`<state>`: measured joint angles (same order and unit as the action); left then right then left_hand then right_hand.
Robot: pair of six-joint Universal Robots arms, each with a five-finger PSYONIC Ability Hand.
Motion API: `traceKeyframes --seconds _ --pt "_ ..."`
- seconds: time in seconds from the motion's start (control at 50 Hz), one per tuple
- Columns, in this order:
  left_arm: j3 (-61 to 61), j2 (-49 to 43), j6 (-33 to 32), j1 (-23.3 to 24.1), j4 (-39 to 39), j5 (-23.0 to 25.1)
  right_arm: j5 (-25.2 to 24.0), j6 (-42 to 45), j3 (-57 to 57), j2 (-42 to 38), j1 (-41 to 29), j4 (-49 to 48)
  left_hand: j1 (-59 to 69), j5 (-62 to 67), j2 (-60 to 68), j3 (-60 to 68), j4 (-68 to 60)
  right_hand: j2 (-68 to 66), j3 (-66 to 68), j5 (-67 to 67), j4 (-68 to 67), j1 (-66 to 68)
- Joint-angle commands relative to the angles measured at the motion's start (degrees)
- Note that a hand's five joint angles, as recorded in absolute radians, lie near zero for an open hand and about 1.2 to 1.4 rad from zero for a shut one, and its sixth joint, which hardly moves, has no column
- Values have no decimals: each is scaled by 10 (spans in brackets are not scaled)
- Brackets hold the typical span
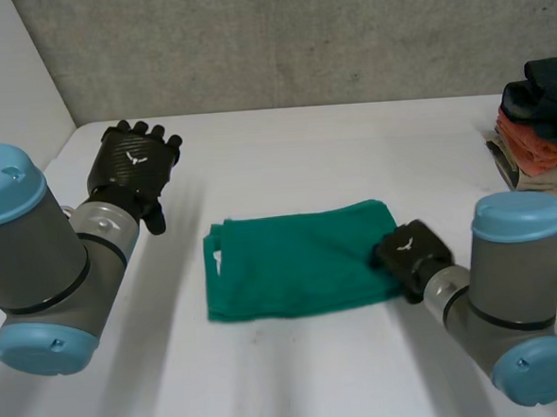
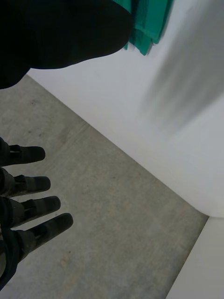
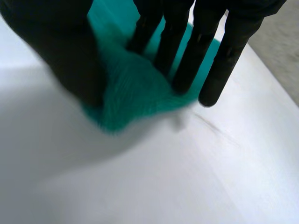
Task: Fold the laundry.
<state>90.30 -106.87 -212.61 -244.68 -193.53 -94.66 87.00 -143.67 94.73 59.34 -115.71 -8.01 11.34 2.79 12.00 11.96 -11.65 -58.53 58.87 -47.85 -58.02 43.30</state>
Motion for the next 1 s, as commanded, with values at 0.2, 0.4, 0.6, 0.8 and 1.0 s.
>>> traceKeyframes --seconds 0.2,0.4,0.6,0.8,1.0 --pt "6 12 1 2 2 -1 -4 121 -103 -6 -181 -179 -13 -28 -20 -20 17 -215 211 -221 -220 367" --pt "24 17 2 24 2 -3 -18 112 -167 -107 -226 -53 -13 -28 -20 -20 17 485 -489 479 480 -333" --pt "-15 15 31 68 2 -7 -19 -60 -113 52 -155 -36 -13 -28 -20 -20 17 485 -489 479 480 -333" --pt "-98 -43 138 132 7 -5 -47 -208 -171 67 -62 80 -11 -26 -18 -17 14 485 -489 479 480 -333" --pt "-211 -206 149 158 39 -25 -52 -301 -277 -39 -42 168 -13 -27 -20 -19 16 485 -489 479 480 -333"
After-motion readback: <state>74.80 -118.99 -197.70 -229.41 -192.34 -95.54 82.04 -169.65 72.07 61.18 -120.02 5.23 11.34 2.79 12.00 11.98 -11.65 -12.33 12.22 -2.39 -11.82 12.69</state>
